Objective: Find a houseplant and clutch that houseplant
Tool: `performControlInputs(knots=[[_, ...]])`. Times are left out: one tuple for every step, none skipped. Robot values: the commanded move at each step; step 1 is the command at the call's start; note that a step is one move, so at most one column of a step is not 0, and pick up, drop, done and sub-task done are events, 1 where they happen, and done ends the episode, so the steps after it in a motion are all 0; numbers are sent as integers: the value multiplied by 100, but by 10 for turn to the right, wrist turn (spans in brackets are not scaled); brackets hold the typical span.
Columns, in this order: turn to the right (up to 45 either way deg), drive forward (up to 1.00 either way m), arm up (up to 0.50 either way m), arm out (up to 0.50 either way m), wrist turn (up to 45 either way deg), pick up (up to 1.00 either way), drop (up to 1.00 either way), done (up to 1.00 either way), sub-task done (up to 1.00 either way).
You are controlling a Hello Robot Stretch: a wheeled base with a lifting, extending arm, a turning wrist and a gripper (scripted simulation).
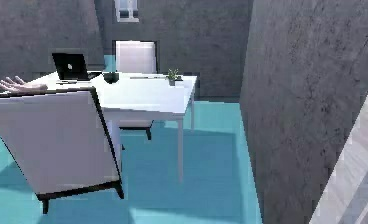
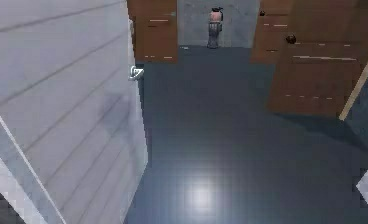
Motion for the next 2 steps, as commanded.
performControlInputs(knots=[[90, 0, 0, 0, 0, 0, 0, 0, 0], [0, 35, 0, 0, 0, 0, 0, 0, 0]])
